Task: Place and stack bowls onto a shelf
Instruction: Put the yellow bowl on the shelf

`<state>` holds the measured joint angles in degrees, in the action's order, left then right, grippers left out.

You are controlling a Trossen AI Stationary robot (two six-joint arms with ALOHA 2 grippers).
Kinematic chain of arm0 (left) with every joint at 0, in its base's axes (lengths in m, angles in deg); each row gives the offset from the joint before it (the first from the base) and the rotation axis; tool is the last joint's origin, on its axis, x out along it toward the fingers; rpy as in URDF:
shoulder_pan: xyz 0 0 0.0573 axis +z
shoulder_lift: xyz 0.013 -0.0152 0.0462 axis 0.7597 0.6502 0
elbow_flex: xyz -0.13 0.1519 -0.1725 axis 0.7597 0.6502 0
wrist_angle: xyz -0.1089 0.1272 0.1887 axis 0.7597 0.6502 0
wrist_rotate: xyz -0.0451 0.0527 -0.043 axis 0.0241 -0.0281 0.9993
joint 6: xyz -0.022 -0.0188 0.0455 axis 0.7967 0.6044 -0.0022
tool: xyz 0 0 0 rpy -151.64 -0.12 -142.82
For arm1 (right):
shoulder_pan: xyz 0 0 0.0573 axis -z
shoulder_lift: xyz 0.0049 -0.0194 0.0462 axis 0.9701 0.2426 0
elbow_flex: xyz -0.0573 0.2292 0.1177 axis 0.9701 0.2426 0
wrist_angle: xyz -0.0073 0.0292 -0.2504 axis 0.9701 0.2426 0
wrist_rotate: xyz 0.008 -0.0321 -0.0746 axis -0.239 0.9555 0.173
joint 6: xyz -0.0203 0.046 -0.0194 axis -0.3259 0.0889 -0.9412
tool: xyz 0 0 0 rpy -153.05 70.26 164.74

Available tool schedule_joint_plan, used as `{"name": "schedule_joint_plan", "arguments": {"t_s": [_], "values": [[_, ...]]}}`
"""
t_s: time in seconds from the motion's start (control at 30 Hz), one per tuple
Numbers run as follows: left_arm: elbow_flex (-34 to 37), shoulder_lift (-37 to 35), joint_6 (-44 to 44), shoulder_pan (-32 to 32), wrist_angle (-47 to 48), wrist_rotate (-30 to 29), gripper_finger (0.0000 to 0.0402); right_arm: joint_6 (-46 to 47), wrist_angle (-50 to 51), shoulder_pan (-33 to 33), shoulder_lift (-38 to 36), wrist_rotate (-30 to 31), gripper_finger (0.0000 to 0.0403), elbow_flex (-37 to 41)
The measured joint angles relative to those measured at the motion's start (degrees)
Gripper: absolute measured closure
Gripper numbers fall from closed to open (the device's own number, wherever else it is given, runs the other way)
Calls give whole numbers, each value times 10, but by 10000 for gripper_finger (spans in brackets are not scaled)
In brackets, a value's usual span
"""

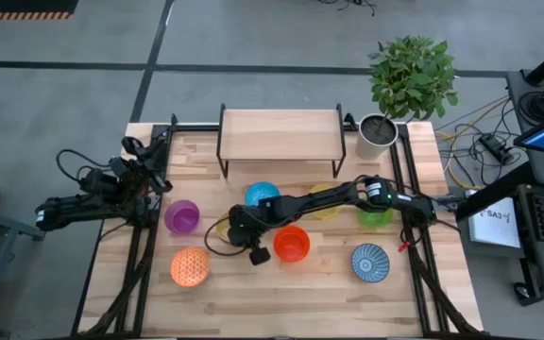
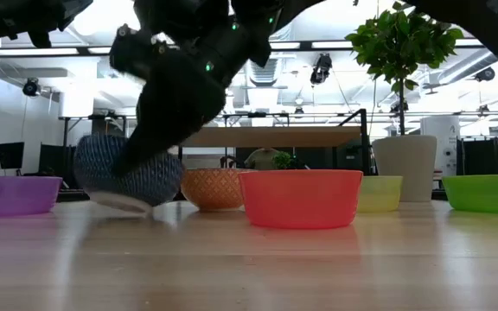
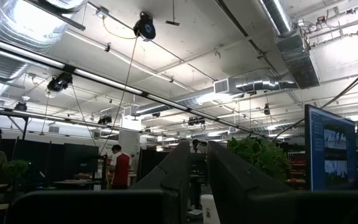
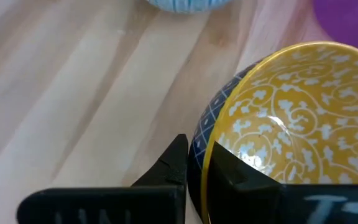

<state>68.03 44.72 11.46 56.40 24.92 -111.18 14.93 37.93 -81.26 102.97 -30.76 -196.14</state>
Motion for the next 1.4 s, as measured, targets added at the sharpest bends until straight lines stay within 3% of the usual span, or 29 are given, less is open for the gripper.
{"name": "schedule_joint_plan", "arguments": {"t_s": [0.27,0.5,0.6,0.97,1.4], "values": [[0,-2,0,0,0,0,363,5,-5,0,-79,15,387,-1],[0,-2,0,0,0,0,363,-46,10,20,-152,190,387,-1],[0,-2,0,0,0,0,363,-63,12,45,-169,234,387,-2],[0,-2,-2,0,0,0,363,-63,94,167,-171,243,387,-1],[0,-2,-17,0,0,0,363,-68,91,208,-169,236,387,1]]}}
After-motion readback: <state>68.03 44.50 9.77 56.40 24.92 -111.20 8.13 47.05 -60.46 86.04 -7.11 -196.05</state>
